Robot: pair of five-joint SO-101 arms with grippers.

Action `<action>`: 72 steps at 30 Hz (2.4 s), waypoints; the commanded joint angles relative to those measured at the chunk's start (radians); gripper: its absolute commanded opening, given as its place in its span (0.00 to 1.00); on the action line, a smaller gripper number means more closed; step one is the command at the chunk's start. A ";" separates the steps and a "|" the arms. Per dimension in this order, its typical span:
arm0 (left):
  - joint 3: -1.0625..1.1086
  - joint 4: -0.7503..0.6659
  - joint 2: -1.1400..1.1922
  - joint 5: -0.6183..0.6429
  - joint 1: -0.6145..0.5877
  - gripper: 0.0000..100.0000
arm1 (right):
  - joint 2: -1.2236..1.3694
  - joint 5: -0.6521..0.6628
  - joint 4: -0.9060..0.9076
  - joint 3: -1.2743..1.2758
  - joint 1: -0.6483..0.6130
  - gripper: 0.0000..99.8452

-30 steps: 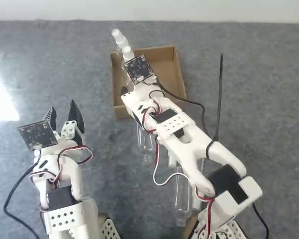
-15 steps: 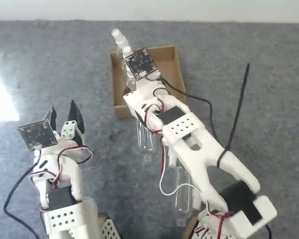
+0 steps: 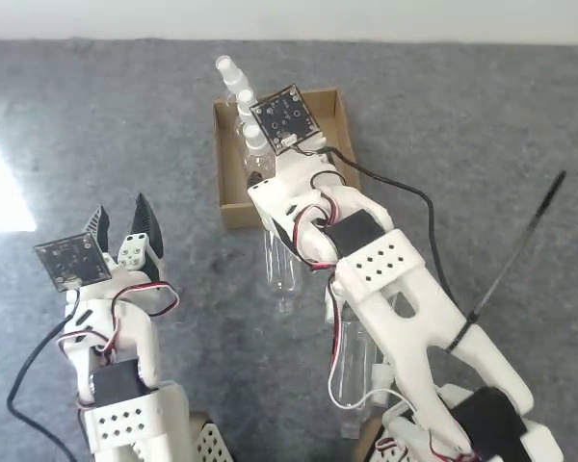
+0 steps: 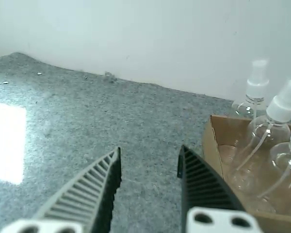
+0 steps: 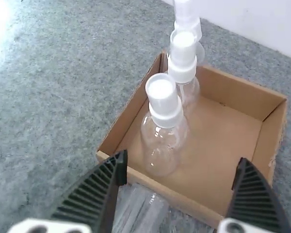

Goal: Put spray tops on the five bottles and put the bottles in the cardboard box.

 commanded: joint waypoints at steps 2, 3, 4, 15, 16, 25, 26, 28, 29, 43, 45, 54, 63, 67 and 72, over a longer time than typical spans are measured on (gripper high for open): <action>-0.013 -0.031 0.006 -0.011 -0.006 0.18 | -0.108 -0.077 0.064 -0.034 0.007 0.30; -0.013 -0.031 0.006 -0.011 -0.006 0.18 | -0.117 -0.103 0.079 -0.034 0.005 0.30; -0.013 -0.031 0.006 -0.011 -0.006 0.18 | -0.127 -0.118 0.093 -0.035 -0.001 0.30; -0.013 -0.031 0.006 -0.011 -0.006 0.18 | -0.147 -0.124 0.341 -0.176 -0.054 0.12; -0.013 -0.032 0.006 -0.011 -0.006 0.18 | -0.148 -0.124 0.344 -0.183 -0.051 0.11; -0.013 -0.032 0.006 -0.011 -0.006 0.18 | -0.154 -0.127 0.401 -0.150 -0.058 0.14; -0.013 -0.032 0.006 -0.011 -0.006 0.18 | -0.154 -0.127 0.400 -0.137 -0.058 0.15; -0.013 -0.032 0.006 -0.011 -0.006 0.18 | -0.148 -0.127 0.392 -0.109 -0.058 0.15; -0.013 -0.032 0.006 -0.011 -0.006 0.18 | -0.145 -0.129 0.386 -0.095 -0.058 0.15; -0.013 -0.032 0.006 -0.011 -0.005 0.18 | -0.081 -0.127 0.226 0.048 -0.074 0.15; -0.013 -0.032 0.006 -0.011 -0.005 0.18 | -0.027 -0.129 0.216 0.028 -0.074 0.15; -0.013 -0.032 0.006 -0.011 -0.005 0.18 | 0.124 -0.138 0.208 -0.029 -0.074 0.15; -0.013 -0.032 0.006 -0.012 -0.005 0.18 | 0.145 -0.230 0.208 -0.023 -0.074 0.15; -0.012 -0.032 0.006 -0.012 -0.005 0.18 | 0.145 -0.230 0.206 -0.023 -0.074 0.15; -0.012 -0.032 0.006 -0.012 -0.005 0.18 | 0.150 -0.233 0.214 -0.021 -0.074 0.25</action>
